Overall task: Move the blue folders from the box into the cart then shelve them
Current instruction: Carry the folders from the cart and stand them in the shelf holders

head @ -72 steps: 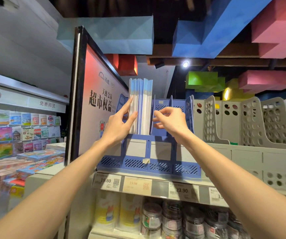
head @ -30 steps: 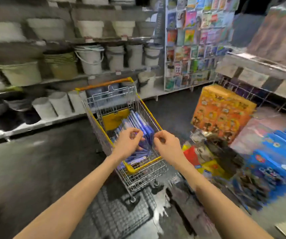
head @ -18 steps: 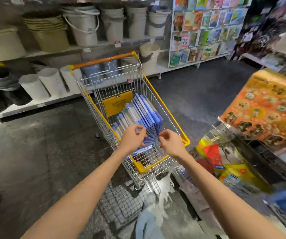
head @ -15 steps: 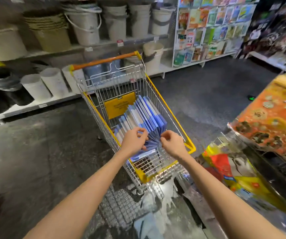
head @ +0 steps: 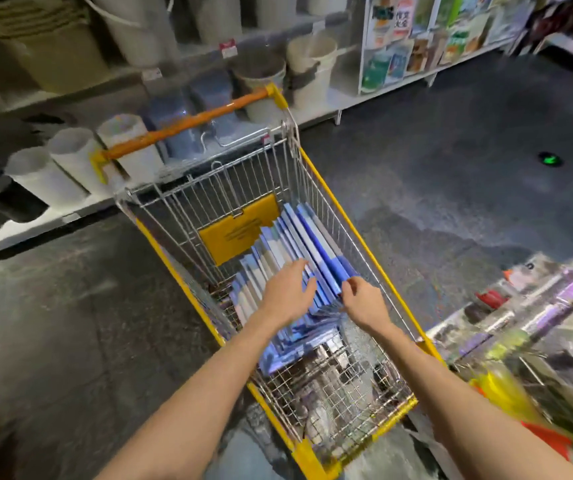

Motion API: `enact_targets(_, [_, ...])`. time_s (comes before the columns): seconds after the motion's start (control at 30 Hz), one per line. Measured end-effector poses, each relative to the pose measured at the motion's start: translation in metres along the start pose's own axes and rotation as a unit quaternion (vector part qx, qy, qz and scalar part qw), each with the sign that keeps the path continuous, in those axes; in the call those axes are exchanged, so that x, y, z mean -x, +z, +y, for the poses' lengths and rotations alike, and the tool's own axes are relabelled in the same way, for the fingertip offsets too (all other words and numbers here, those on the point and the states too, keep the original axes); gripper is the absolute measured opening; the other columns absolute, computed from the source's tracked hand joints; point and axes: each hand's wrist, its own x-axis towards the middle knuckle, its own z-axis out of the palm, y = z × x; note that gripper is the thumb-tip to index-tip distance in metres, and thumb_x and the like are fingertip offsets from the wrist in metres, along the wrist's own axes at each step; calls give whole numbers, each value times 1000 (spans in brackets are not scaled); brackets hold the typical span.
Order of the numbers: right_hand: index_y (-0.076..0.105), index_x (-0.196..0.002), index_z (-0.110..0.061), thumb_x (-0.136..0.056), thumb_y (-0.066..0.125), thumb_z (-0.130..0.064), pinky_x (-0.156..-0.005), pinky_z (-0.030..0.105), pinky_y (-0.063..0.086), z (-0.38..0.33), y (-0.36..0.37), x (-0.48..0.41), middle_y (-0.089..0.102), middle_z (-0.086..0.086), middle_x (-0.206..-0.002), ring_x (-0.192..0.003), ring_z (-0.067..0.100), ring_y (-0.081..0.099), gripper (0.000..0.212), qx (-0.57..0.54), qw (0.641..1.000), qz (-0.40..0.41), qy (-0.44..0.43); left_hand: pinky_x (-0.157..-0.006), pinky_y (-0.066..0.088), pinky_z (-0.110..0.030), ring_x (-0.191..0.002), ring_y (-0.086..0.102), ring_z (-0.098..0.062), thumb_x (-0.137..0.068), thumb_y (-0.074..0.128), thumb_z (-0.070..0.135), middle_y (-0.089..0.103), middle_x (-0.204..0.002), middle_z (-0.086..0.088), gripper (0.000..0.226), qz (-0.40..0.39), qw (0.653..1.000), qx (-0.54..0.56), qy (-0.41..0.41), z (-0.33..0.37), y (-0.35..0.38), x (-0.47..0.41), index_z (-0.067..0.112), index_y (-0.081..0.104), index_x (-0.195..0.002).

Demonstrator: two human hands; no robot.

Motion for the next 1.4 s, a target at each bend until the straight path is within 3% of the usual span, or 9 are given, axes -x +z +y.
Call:
enact_targets(0.1, [64, -102, 2, -102, 45, -20, -80, 39, 44, 7, 15, -36, 69, 25, -105, -100, 40, 64, 29, 31, 999, -1, 20, -117, 28, -42, -144, 36, -29, -104, 46, 33, 34, -159, -12, 52, -40, 997, -44, 40, -26, 16, -50, 13, 38, -152])
enact_targets(0.23, [58, -121, 5, -102, 47, -21, -90, 42, 43, 11, 31, -76, 62, 29, -118, -110, 41, 59, 33, 85, 996, -4, 39, -124, 11, -43, -155, 7, -34, -103, 46, 32, 11, -167, -16, 60, -108, 983, -110, 102, -59, 40, -115, 14, 27, -158])
enact_targets(0.43, [55, -125, 1, -99, 49, -17, -95, 42, 40, 10, 59, -132, 60, 27, -121, -114, 41, 56, 32, 119, 990, -7, 72, -124, -2, -46, -154, -8, -35, -103, 42, 32, -3, -168, -12, 67, -172, 939, -207, 215, -92, 69, -199, 18, 12, -161])
enact_targets(0.63, [53, -125, -5, -99, 50, -26, -91, 41, 43, 14, 76, -151, 59, 25, -119, -111, 39, 56, 34, 132, 984, -21, 121, -121, 17, -49, -155, 4, -32, -102, 42, 39, 14, -167, -9, 64, -163, 923, -231, 260, -134, 77, -223, 19, 22, -159])
enact_targets(0.83, [49, -127, -8, -100, 48, -38, -85, 43, 48, 8, 88, -167, 64, 22, -118, -107, 40, 61, 41, 177, 974, -27, 137, -114, 32, -54, -154, 15, -32, -97, 52, 36, 26, -165, -7, 65, -153, 927, -170, 298, -168, 68, -217, 19, 33, -156])
enact_targets(1.07, [46, -116, -10, -100, 48, -39, -69, 39, 41, -4, 98, -203, 69, 18, -106, -94, 39, 66, 33, 300, 945, -85, 97, -121, 21, -54, -156, -1, -26, -102, 42, 31, 5, -169, 1, 65, -200, 930, -137, 277, -179, 67, -219, 24, 16, -161])
enact_targets(1.23, [47, -111, -8, -103, 45, -29, -63, 36, 38, -8, 102, -210, 71, 19, -98, -86, 38, 66, 23, 346, 933, -88, 36, -120, 27, -49, -155, -7, -17, -102, 44, 23, -1, -169, 10, 64, -229, 942, -64, 237, -177, 63, -219, 28, 18, -160])
enact_targets(1.33, [48, -113, -5, -102, 45, -25, -63, 37, 37, -24, 98, -206, 71, 21, -94, -84, 40, 67, 23, 360, 930, -69, -7, -113, 39, -42, -154, -4, -8, -102, 47, 19, -1, -167, 17, 65, -270, 949, 19, 162, -172, 55, -218, 30, 20, -160])
enact_targets(1.4, [49, -110, -6, -100, 46, -25, -65, 39, 42, -37, 90, -198, 71, 21, -93, -83, 40, 67, 22, 356, 932, -60, -26, -112, 40, -39, -154, 10, -9, -102, 52, 24, 2, -167, 14, 65, -282, 950, 118, 69, -163, 52, -220, 31, 22, -159])
